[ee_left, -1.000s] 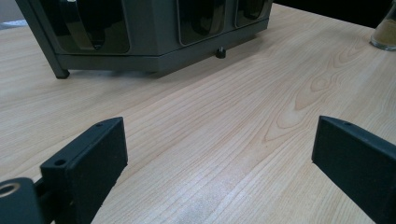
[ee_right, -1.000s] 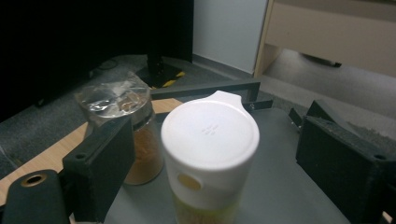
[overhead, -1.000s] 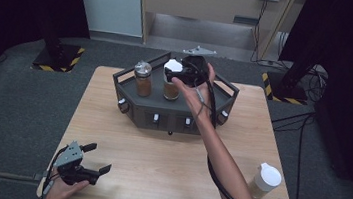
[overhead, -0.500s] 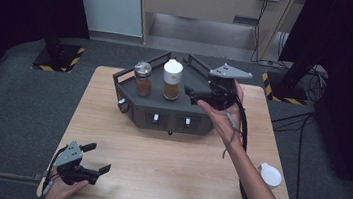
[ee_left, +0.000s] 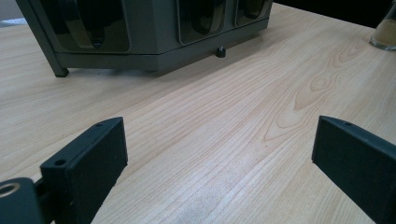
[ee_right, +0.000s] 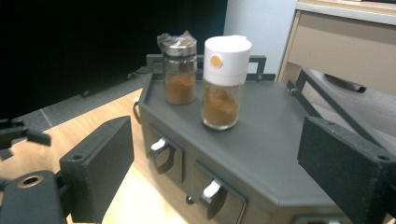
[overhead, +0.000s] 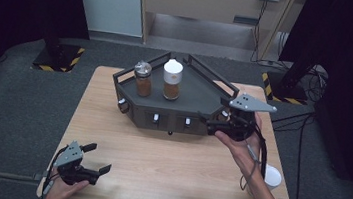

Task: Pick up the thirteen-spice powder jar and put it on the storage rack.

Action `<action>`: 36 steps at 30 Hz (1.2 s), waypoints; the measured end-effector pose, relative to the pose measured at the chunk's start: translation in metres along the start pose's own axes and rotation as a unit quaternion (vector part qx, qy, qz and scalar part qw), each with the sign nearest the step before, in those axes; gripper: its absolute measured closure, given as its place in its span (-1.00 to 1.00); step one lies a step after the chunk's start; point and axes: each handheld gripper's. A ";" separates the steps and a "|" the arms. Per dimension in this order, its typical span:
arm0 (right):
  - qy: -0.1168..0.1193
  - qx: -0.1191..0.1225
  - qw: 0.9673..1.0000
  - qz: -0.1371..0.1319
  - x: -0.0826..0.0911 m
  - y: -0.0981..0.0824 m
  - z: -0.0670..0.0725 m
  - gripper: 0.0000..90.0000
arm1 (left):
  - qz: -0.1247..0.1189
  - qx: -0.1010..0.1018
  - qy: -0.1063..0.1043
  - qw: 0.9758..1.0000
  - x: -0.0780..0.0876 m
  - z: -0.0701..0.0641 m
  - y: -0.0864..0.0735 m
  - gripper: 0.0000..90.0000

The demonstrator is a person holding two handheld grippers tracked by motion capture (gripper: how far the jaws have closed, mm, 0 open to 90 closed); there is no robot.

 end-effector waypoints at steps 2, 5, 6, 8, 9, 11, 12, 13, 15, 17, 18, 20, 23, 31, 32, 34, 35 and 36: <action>0.005 0.001 1.000 0.001 0.006 -0.007 0.001 -0.77 | 0.000 0.000 0.000 1.000 0.000 0.000 0.000 -0.94; 0.011 0.004 1.000 0.006 0.014 -0.018 0.003 -0.77 | 0.000 0.000 -0.001 1.000 0.000 0.000 0.000 -0.94; 0.011 0.005 1.000 0.007 0.017 -0.022 0.004 -0.78 | 0.000 0.000 -0.001 1.000 0.000 0.000 0.000 -0.94; 0.015 0.002 1.000 0.009 0.022 -0.030 0.004 -0.79 | 0.001 -0.001 -0.002 1.000 0.000 0.000 0.000 -0.94; 0.018 0.000 1.000 0.009 0.025 -0.034 0.004 -0.79 | 0.001 -0.001 -0.002 1.000 -0.001 0.000 0.000 -0.94; 0.022 -0.004 1.000 0.013 0.030 -0.043 0.004 -0.79 | 0.002 -0.002 -0.002 1.000 -0.001 0.000 0.001 -0.94; 0.024 -0.007 1.000 0.013 0.032 -0.048 0.005 -0.79 | 0.002 -0.002 -0.002 1.000 -0.001 0.000 0.001 -0.94; 0.025 -0.007 1.000 0.014 0.035 -0.052 0.006 -0.80 | 0.002 -0.002 -0.003 1.000 -0.001 0.000 0.001 -0.94; 0.025 -0.005 1.000 0.016 0.037 -0.056 0.007 -0.80 | 0.002 -0.002 -0.003 1.000 -0.001 0.000 0.001 -0.94; 0.023 -0.005 1.000 0.013 0.043 -0.068 0.010 -0.81 | 0.003 -0.002 -0.004 1.000 -0.001 0.000 0.001 -0.94; 0.024 -0.008 1.000 0.013 0.045 -0.072 0.011 -0.83 | 0.001 -0.002 -0.005 1.000 -0.001 0.000 0.001 -0.95; 0.026 -0.010 1.000 0.011 0.049 -0.080 0.012 -0.84 | -0.001 -0.002 -0.005 1.000 -0.001 -0.001 0.000 -0.95; 0.022 -0.006 1.000 0.015 0.051 -0.086 0.015 -0.85 | -0.001 -0.001 -0.006 1.000 -0.001 0.000 0.000 -0.94; 0.026 -0.024 0.999 0.026 0.059 -0.121 0.014 -0.90 | -0.003 -0.003 -0.008 1.000 -0.001 0.000 0.000 -0.95; 0.025 -0.023 0.999 0.026 0.060 -0.125 0.014 -0.91 | -0.003 -0.004 -0.008 1.000 -0.001 0.000 0.000 -0.95; 0.020 -0.025 0.999 0.028 0.062 -0.132 0.013 -0.91 | -0.003 -0.004 -0.009 1.000 -0.001 0.000 0.000 -0.95; 0.018 -0.024 0.999 0.029 0.062 -0.135 0.013 -0.91 | -0.003 -0.004 -0.009 1.000 -0.001 0.000 0.000 -0.95; 0.016 -0.024 0.999 0.031 0.063 -0.138 0.013 -0.91 | -0.003 -0.004 -0.009 1.000 -0.001 0.000 0.000 -0.95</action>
Point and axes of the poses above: each handheld gripper's, and its own axes: x roughly backward along the jaws, y roughly out of its top, z roughly to its left, and after that the axes turned 5 degrees about -z, right-handed
